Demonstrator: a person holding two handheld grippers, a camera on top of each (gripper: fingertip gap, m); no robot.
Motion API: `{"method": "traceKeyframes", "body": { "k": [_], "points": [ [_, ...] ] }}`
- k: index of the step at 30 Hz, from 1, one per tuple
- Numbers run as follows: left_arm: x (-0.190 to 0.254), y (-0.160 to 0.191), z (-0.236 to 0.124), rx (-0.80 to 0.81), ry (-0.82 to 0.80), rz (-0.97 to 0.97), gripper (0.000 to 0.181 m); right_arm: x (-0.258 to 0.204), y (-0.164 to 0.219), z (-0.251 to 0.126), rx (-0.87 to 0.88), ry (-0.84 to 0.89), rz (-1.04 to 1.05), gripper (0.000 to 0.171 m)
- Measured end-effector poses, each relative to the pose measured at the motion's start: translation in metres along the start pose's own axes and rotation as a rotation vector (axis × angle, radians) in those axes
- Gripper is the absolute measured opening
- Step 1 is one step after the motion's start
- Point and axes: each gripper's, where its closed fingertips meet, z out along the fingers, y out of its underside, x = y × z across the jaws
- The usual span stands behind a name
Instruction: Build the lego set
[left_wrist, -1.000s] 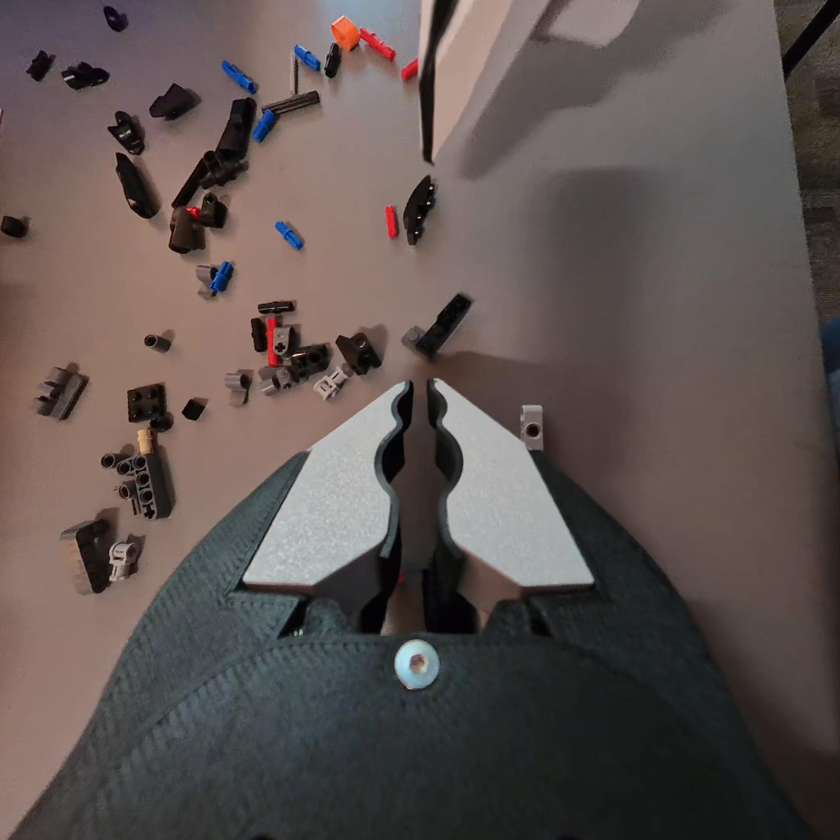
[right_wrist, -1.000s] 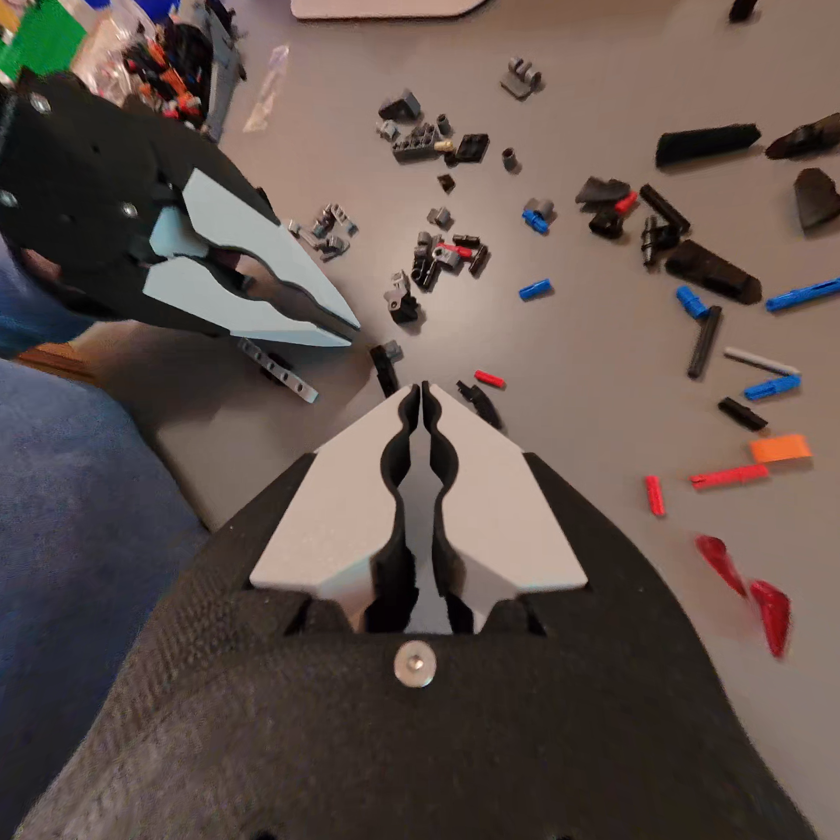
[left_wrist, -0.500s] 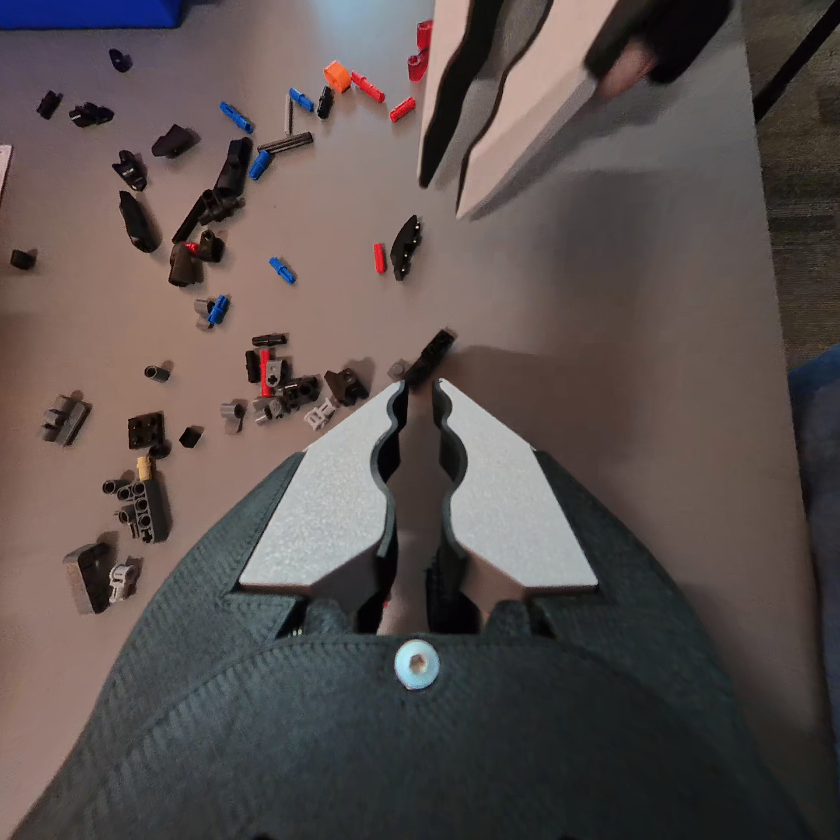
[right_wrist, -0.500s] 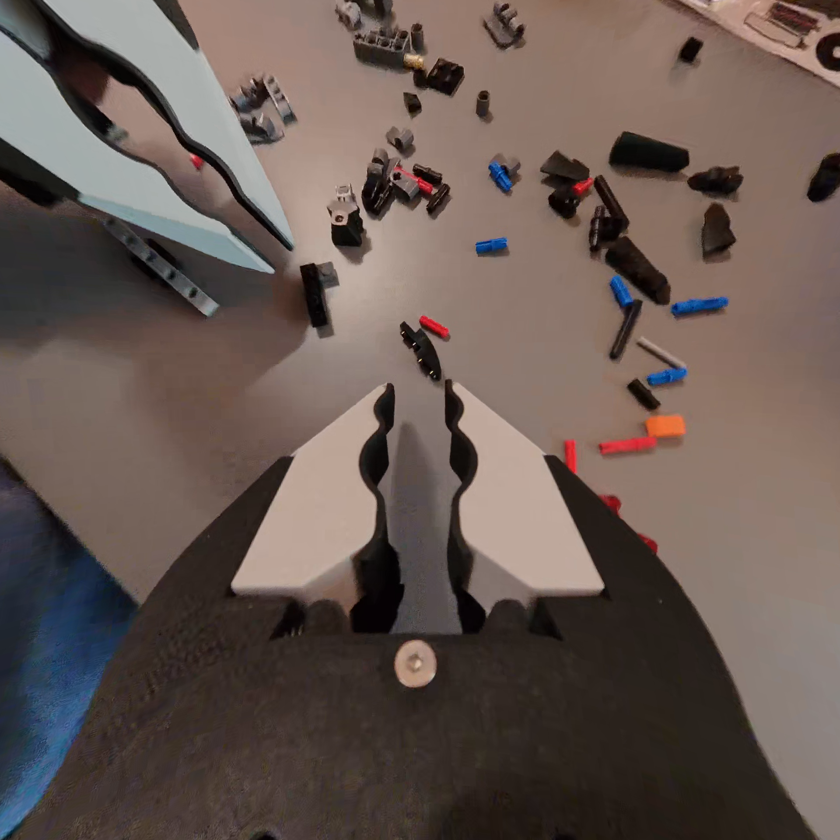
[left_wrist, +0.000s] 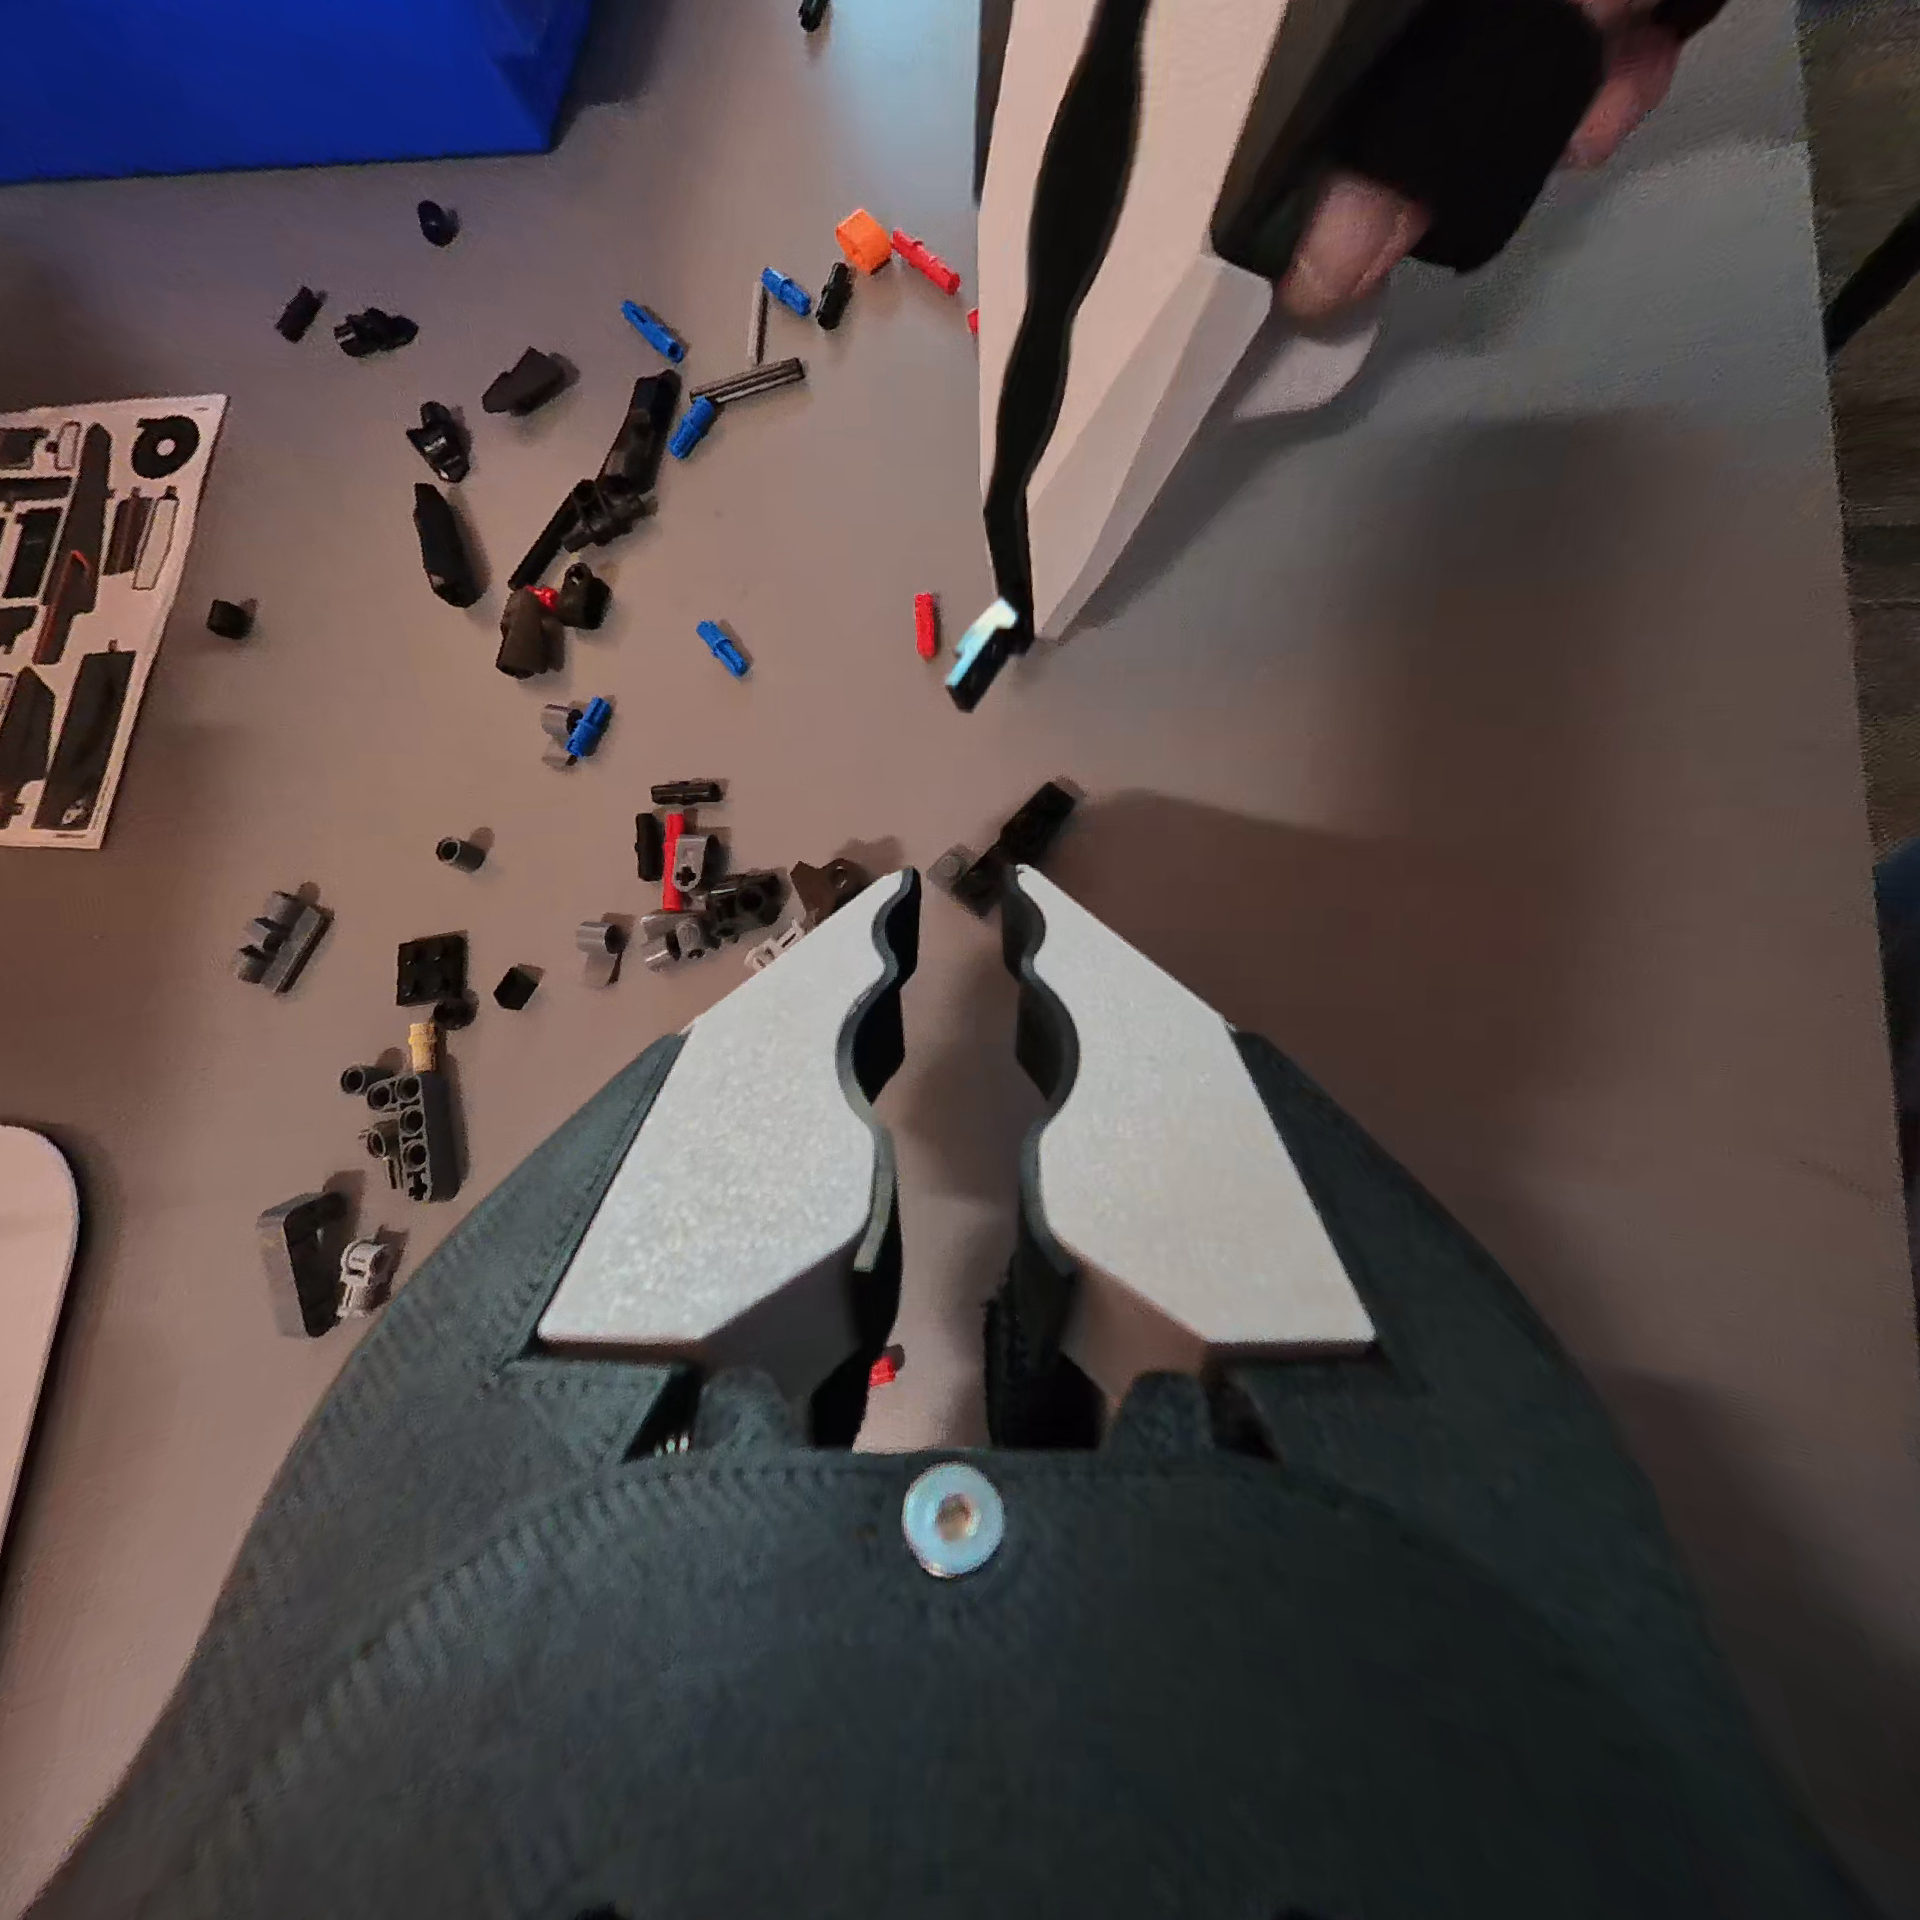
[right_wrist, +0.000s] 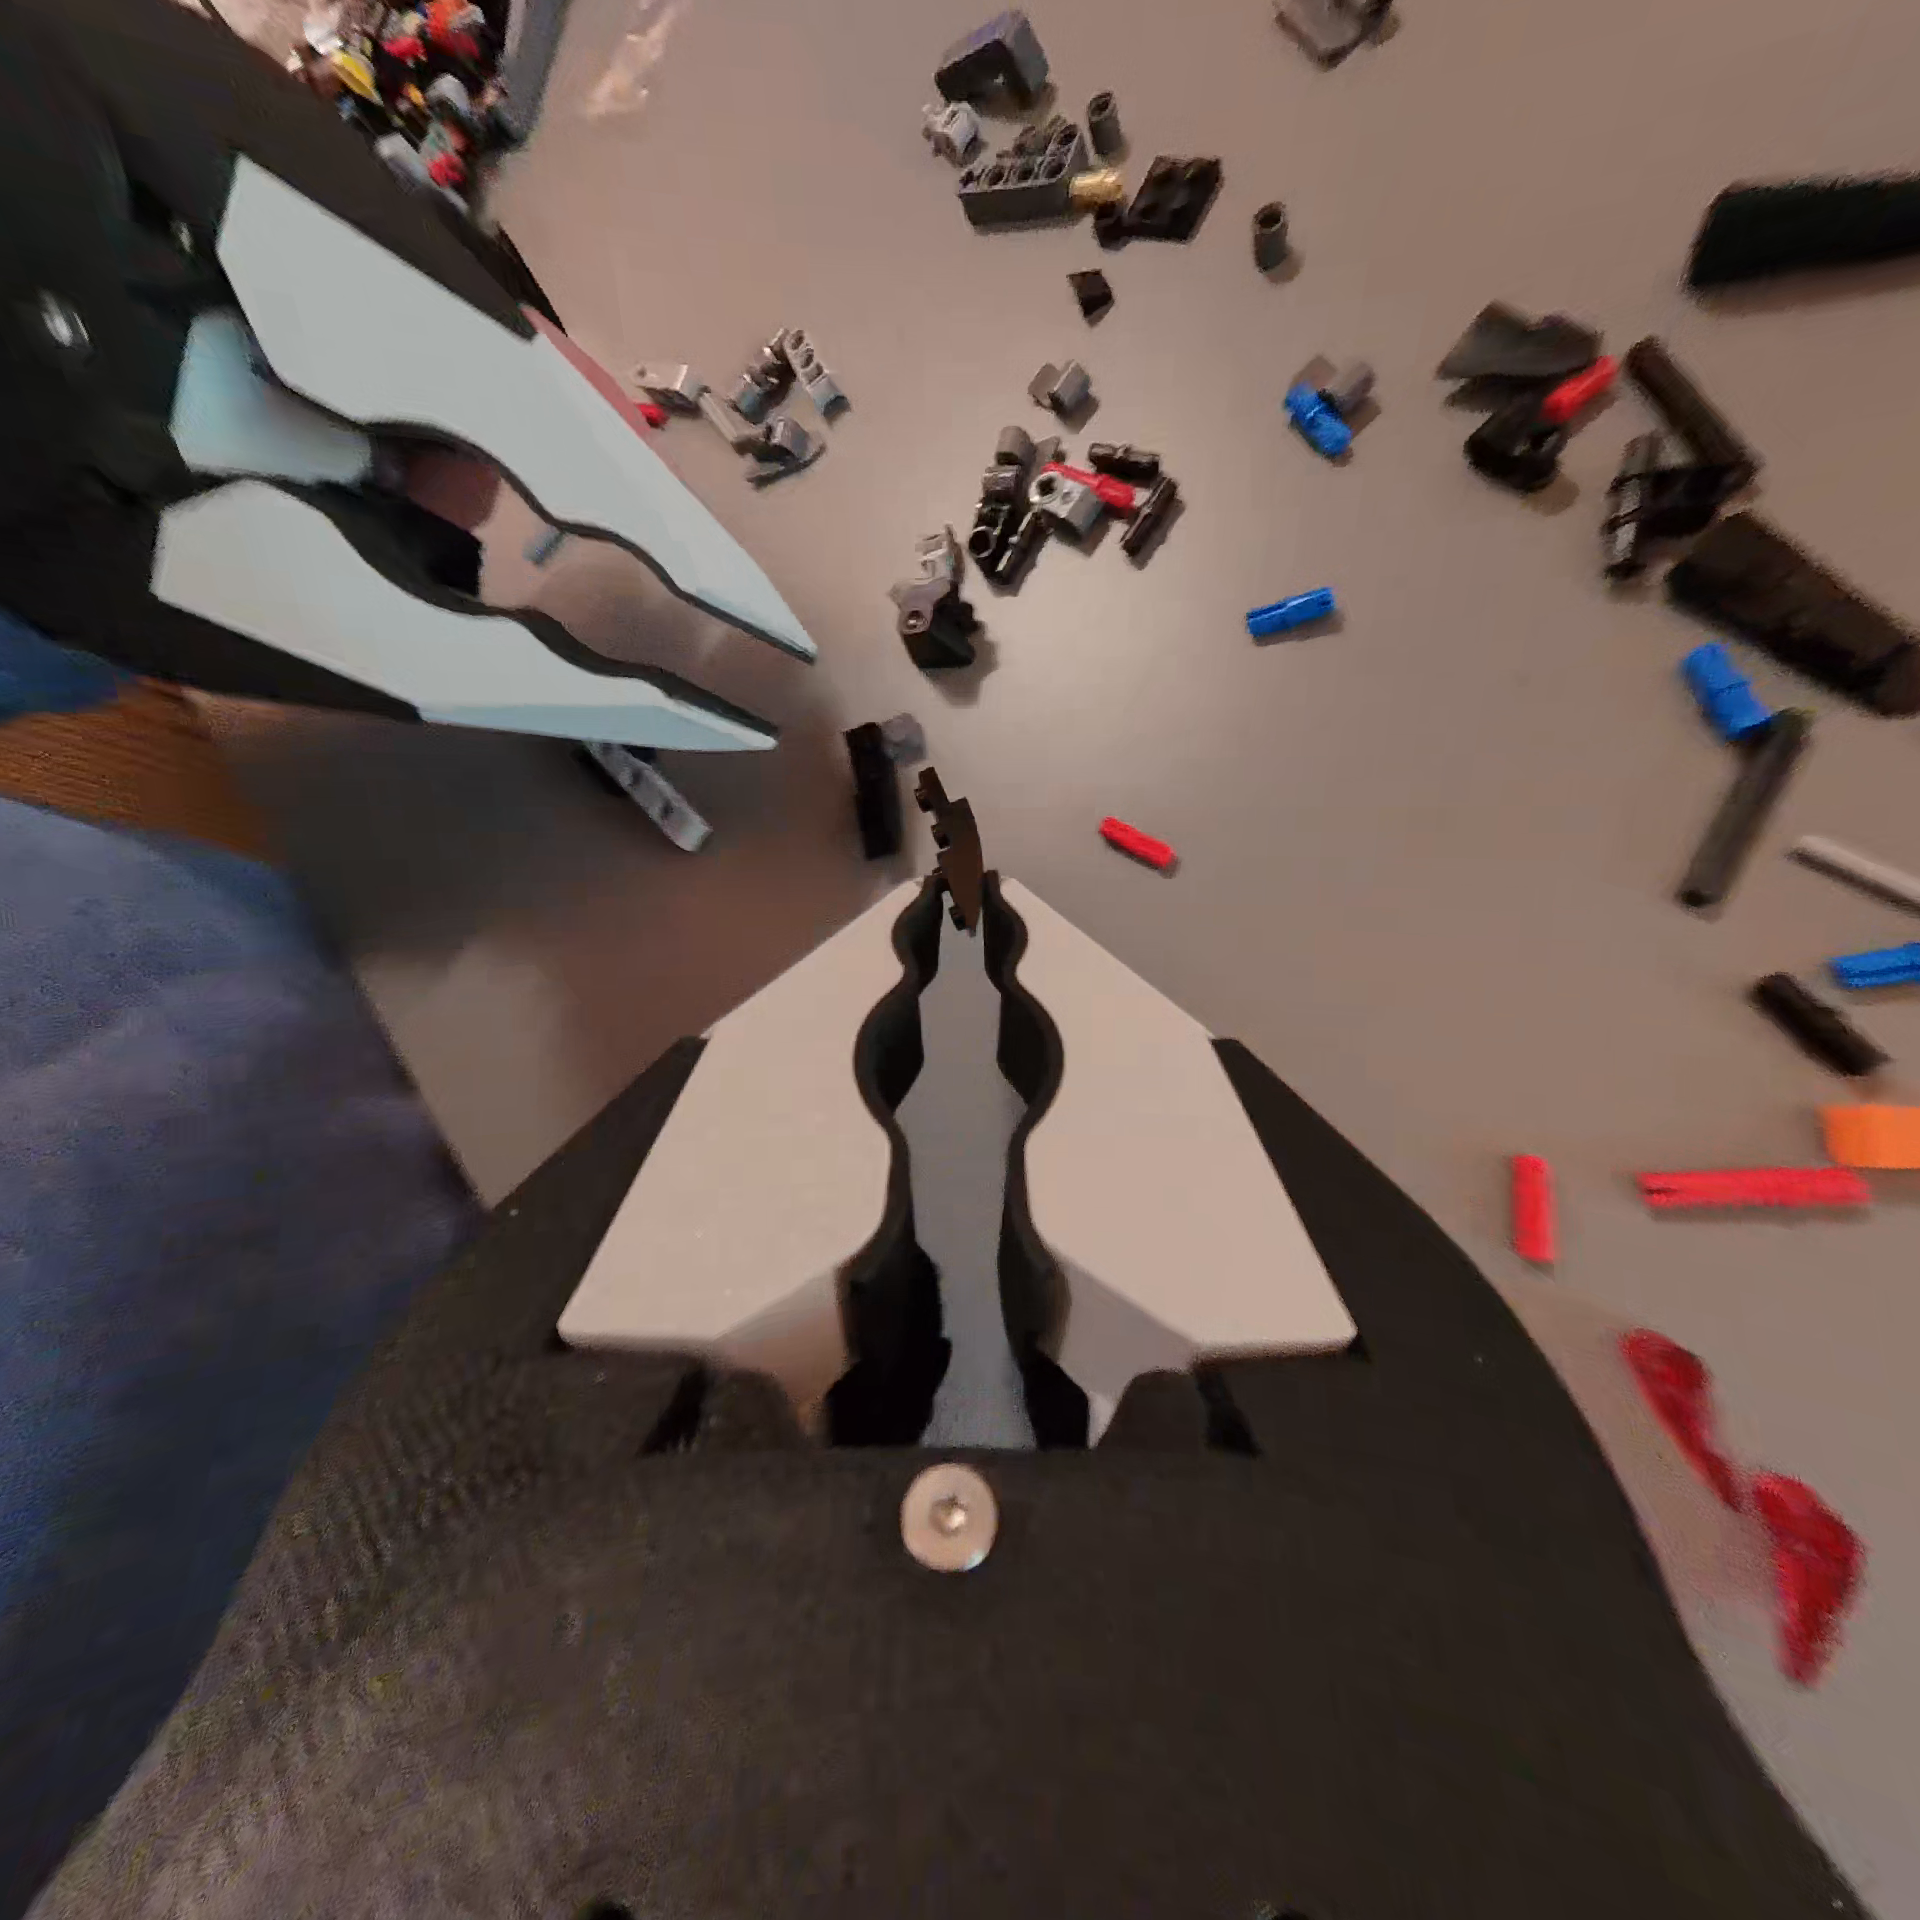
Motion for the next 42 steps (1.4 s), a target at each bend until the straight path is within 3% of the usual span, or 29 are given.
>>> {"method": "traceKeyframes", "body": {
  "k": [1,4,19,28,30,33,42],
  "points": [
    [0.001,0.000,0.000,0.002,-0.002,0.012,0.015,-0.004,0.000,0.003,-0.021,-0.032,0.050,0.005],
    [0.000,0.001,0.000,0.008,-0.038,0.091,0.014,-0.015,-0.005,0.014,-0.035,-0.132,0.171,0.005],
    [0.002,0.001,0.010,0.012,-0.048,0.418,0.013,-0.018,0.002,0.032,-0.155,-0.200,0.374,0.005],
    [-0.001,0.009,0.013,-0.004,-0.036,0.461,0.013,-0.021,-0.001,0.036,-0.146,-0.222,0.419,0.005],
    [-0.001,0.010,0.013,-0.002,-0.035,0.449,0.013,-0.021,-0.006,0.035,-0.115,-0.223,0.426,0.015],
    [-0.001,0.010,0.013,0.003,-0.031,0.436,0.014,-0.016,-0.009,0.031,-0.097,-0.165,0.367,0.023],
    [-0.002,0.012,0.011,0.001,-0.027,0.420,0.015,-0.019,-0.017,0.023,-0.073,-0.071,0.101,0.014]
  ]
}}
